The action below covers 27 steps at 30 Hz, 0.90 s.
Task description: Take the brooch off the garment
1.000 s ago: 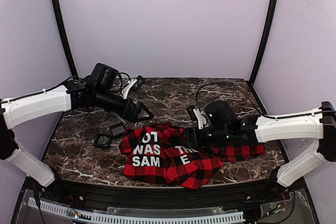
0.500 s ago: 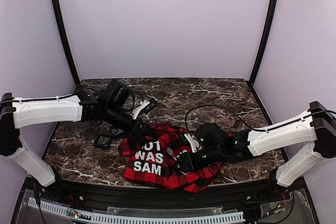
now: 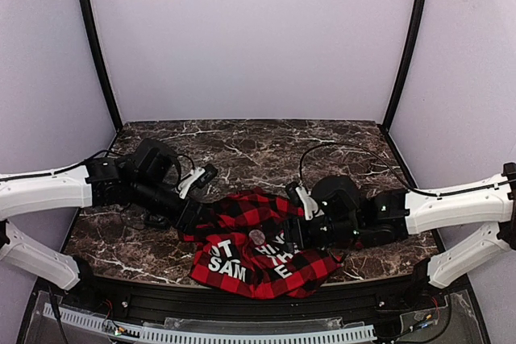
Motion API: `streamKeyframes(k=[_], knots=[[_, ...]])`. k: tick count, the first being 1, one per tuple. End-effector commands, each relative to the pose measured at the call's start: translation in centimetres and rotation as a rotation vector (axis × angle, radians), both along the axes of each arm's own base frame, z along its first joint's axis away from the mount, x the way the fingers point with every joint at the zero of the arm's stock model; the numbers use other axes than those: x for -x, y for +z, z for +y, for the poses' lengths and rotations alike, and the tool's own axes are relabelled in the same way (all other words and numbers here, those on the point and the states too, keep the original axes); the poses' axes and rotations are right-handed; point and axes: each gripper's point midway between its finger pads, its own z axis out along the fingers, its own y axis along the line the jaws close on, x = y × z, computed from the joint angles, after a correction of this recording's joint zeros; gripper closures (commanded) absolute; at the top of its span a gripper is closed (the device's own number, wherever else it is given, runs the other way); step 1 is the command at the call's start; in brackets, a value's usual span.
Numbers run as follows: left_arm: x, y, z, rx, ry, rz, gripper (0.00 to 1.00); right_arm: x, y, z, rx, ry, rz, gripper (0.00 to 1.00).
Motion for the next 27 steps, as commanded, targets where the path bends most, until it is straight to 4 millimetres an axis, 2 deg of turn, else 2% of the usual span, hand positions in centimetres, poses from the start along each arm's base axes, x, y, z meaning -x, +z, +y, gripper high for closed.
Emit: streamKeyframes(k=[1,4,8,15,18,23,27], knots=[[-2.0,4.0,0.1,-0.003,0.047,-0.128,0.40,-3.8,1.4,-2.2,0.076,-0.157,-0.091,0.23],[-3.2,4.8,-0.3,-0.036,0.049,-0.165,0.32,-5.3,1.4,-2.6,0.099,-0.183,-0.110,0.20],[-4.9,5.0,-1.5,-0.066,0.046,-0.198,0.22,-6.5,1.2,-1.4,0.124,-0.161,-0.137,0.19],[-8.9,4.5,-3.4,-0.101,0.081,-0.244,0.13,-9.3,-1.9,-0.9,0.267,-0.193,-0.169,0.21],[-9.9,4.7,-3.9,-0.094,0.078,-0.275,0.10,-10.1,-2.7,-0.1,0.304,-0.173,-0.196,0.21],[-11.6,4.2,-3.1,-0.070,0.126,-0.260,0.07,-11.9,-4.9,0.0,0.378,-0.180,-0.224,0.22],[-11.9,4.1,-2.1,-0.077,0.144,-0.269,0.04,-12.5,-7.2,0.1,0.426,-0.168,-0.204,0.34]])
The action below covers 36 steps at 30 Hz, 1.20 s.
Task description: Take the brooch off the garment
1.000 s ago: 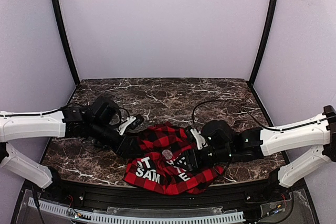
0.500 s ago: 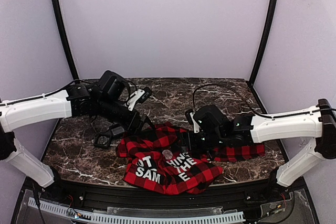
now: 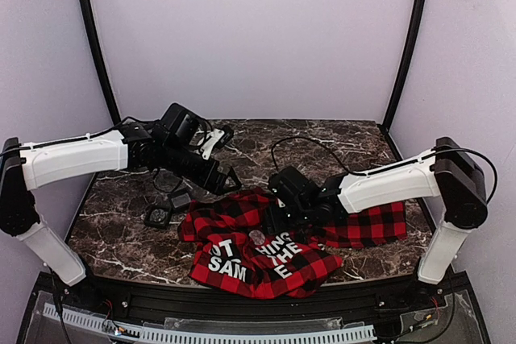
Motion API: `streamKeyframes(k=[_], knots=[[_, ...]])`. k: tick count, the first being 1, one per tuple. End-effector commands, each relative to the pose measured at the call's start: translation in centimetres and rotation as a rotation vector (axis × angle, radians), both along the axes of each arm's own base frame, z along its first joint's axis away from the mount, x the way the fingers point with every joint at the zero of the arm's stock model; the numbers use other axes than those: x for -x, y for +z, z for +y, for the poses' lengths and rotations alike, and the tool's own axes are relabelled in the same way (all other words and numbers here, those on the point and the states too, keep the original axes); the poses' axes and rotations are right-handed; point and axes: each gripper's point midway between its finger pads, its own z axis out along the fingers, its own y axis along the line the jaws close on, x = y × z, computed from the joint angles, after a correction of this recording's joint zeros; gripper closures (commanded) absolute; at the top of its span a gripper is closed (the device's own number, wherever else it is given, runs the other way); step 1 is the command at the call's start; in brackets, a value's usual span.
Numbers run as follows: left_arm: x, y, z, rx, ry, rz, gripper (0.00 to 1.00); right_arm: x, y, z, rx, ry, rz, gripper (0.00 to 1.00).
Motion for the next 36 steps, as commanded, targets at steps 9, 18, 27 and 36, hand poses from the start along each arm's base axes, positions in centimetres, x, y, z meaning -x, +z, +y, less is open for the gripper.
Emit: streamKeyframes(k=[9,18,27,36], knots=[[0.4,0.7,0.2,0.037,-0.049,-0.022,0.01,-1.6,4.4,1.0,-0.135,0.016,-0.075,1.00],[2.6,-1.1,-1.9,0.063,-0.142,0.076,0.01,0.1,13.5,1.7,-0.436,0.132,-0.159,1.00],[3.3,-2.2,-3.2,0.072,-0.144,0.114,0.02,1.7,16.4,2.1,-0.579,0.210,-0.166,1.00],[4.2,-3.2,-4.1,0.061,-0.183,0.129,0.19,1.9,17.3,2.4,-0.615,0.227,-0.161,1.00]])
